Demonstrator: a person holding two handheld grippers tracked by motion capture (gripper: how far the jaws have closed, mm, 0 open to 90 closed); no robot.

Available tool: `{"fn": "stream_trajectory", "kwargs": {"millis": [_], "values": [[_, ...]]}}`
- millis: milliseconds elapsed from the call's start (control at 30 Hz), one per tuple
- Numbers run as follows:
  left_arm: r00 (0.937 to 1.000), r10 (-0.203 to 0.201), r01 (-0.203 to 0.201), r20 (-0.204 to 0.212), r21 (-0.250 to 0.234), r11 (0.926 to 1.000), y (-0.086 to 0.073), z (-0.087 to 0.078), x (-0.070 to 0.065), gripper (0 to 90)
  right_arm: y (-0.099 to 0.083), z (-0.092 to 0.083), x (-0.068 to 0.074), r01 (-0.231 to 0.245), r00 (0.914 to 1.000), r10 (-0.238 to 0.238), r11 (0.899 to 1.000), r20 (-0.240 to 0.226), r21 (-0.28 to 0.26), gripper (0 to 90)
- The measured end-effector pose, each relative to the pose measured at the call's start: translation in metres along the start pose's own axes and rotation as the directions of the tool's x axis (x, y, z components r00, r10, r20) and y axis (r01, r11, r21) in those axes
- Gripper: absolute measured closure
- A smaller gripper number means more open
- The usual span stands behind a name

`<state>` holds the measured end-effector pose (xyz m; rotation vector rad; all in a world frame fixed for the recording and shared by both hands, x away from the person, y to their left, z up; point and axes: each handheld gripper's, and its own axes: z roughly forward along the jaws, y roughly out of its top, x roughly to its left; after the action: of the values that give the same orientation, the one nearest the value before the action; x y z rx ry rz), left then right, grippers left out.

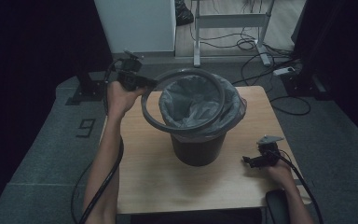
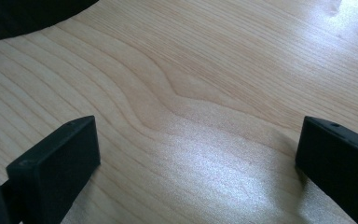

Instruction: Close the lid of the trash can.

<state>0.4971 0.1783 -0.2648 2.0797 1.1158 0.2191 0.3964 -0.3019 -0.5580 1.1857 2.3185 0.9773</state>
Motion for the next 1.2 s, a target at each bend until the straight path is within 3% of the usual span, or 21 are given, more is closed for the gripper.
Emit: {"fn": "stream_trajectory", "kwargs": {"millis": [233, 533, 1200], "values": [[0.9993, 0.038, -0.038, -0.002, 0.008, 0.9993, 0.012, 0.02, -0.017, 79.3, 0.0, 0.0, 0.0, -0.001, 1.0, 0.001, 1.0, -0.001, 0.002, 0.0], [0.9976, 0.063, -0.062, -0.029, 0.026, 0.9977, 0.019, 0.037, -0.025, 79.2, 0.0, 0.0, 0.0, 0.002, 1.0, -0.002, 1.0, -0.001, 0.001, 0.0], [0.9912, 0.106, -0.102, -0.079, 0.048, 0.9936, 0.018, 0.048, -0.031, 78.8, 0.0, 0.0, 0.0, 0.001, 1.0, -0.001, 1.0, -0.002, 0.0, 0.0]]}}
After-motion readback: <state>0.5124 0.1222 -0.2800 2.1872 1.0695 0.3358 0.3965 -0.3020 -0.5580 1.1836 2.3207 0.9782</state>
